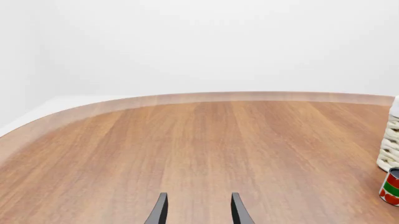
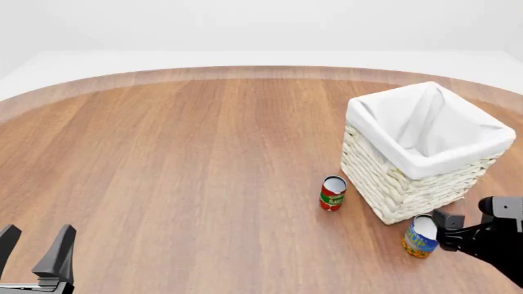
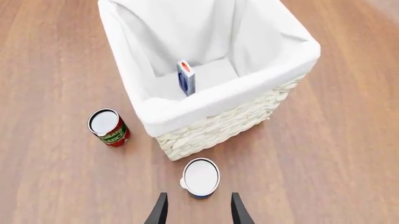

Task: Pick up the alphabet soup and the cream cheese box, and put them in the basket.

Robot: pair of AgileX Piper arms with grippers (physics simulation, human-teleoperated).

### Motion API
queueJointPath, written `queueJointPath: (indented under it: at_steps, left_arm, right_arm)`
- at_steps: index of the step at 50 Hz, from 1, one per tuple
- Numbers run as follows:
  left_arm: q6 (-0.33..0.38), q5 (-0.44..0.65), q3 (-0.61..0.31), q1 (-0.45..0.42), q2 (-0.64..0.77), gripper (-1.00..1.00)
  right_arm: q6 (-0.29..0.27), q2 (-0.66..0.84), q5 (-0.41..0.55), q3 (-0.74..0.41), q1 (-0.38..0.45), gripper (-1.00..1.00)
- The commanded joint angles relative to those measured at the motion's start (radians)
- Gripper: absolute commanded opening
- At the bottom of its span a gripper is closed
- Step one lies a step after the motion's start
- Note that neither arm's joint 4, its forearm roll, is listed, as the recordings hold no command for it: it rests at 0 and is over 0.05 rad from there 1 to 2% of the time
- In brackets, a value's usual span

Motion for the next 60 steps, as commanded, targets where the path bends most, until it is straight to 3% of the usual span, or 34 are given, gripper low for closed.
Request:
queueJointPath:
  at_steps: [1,3,7,16,20,23,26,28,36,46,60]
  left_arm:
    - [0.000,0.000,0.000,0.000,0.000,1.00]
    - [0.000,0.000,0.000,0.000,0.000,1.00]
    - [0.000,0.000,0.000,0.000,0.000,1.00]
    - [0.000,0.000,0.000,0.000,0.000,1.00]
    - [0.000,0.000,0.000,0.000,0.000,1.00]
    - [0.000,0.000,0.000,0.000,0.000,1.00]
    - [0.000,0.000,0.000,0.000,0.000,1.00]
    - [0.000,0.000,0.000,0.000,0.000,1.00]
    - [0.000,0.000,0.000,0.000,0.000,1.00]
    - [0.000,0.000,0.000,0.000,0.000,1.00]
    - [0.000,0.000,0.000,0.000,0.000,1.00]
  right_arm:
    - [-0.004,-0.018,-0.015,0.040,0.000,1.00]
    - [-0.003,-0.023,0.009,0.022,-0.002,1.00]
    - [0.005,-0.005,-0.051,0.074,-0.006,1.00]
    - [0.007,0.003,-0.074,0.101,-0.009,1.00]
    - [0.007,-0.002,-0.040,0.072,-0.012,1.00]
    - [0.004,0.019,-0.094,0.106,-0.017,1.00]
    - [0.003,0.009,-0.057,0.078,-0.018,1.00]
    - [0.002,0.026,-0.106,0.108,-0.019,1.00]
    - [-0.002,0.037,-0.133,0.128,-0.020,1.00]
    - [-0.005,0.053,-0.127,0.113,-0.022,1.00]
    - [-0.027,0.164,-0.285,0.177,-0.041,1.00]
